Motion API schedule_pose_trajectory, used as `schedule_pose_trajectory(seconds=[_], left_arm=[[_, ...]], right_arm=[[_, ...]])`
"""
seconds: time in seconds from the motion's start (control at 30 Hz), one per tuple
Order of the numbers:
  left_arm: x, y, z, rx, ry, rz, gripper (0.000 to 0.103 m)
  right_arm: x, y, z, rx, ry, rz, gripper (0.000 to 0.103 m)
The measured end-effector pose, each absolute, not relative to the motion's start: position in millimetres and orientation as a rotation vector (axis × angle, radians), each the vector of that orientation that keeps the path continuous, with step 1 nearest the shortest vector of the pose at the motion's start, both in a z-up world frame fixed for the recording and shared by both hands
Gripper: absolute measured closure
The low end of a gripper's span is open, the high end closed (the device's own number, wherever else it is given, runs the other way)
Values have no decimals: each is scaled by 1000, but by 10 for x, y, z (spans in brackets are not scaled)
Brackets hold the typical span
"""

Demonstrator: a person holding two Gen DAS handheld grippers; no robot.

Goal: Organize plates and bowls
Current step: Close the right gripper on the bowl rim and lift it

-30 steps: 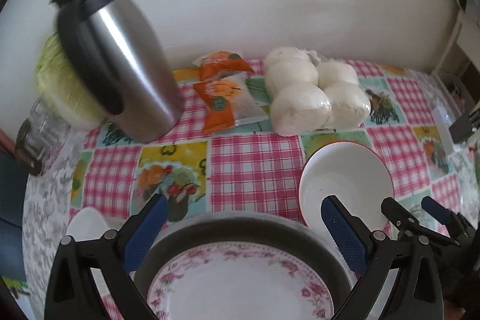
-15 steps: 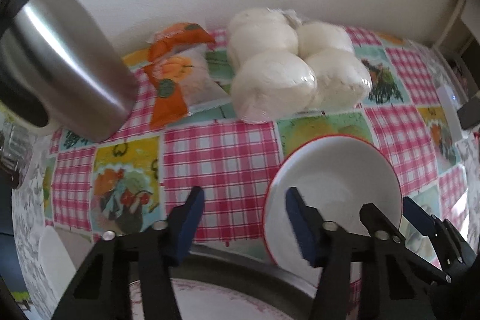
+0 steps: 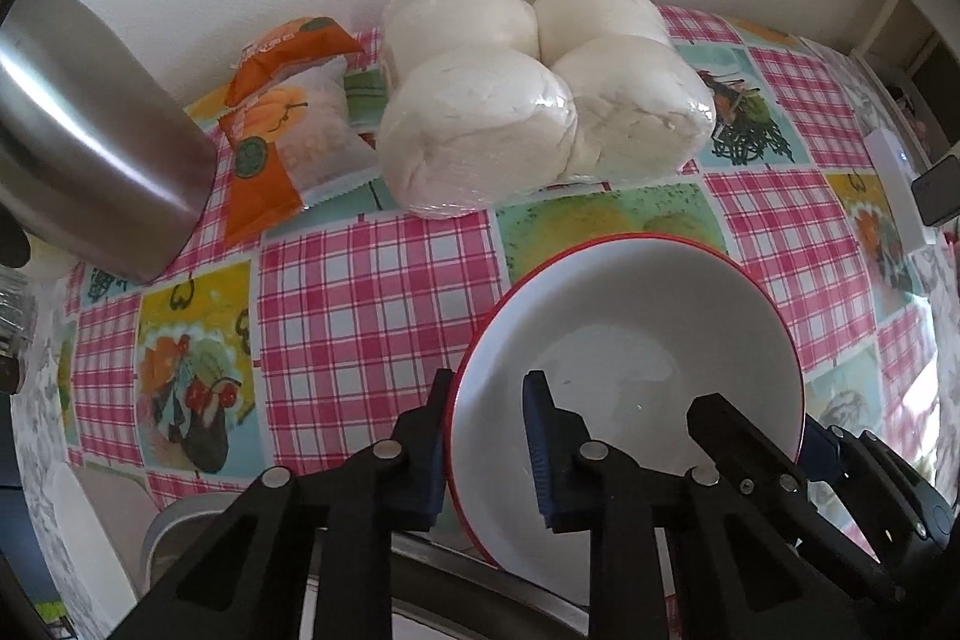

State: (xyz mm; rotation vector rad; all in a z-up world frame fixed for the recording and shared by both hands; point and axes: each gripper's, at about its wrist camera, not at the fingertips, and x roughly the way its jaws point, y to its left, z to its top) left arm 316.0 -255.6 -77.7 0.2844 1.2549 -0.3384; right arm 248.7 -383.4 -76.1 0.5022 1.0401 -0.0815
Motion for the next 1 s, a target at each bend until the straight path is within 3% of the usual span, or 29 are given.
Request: schedule_pose_trajectory(seconds=[0.73, 1.0], left_arm=[[3032, -3034, -988, 290, 1294, -421, 78], [2970, -2959, -976, 236, 1272, -444, 85]], right_arm=[[2361, -4200, -871, 576, 1051, -128, 75], [2366, -4194, -906, 585, 1059, -100, 81]])
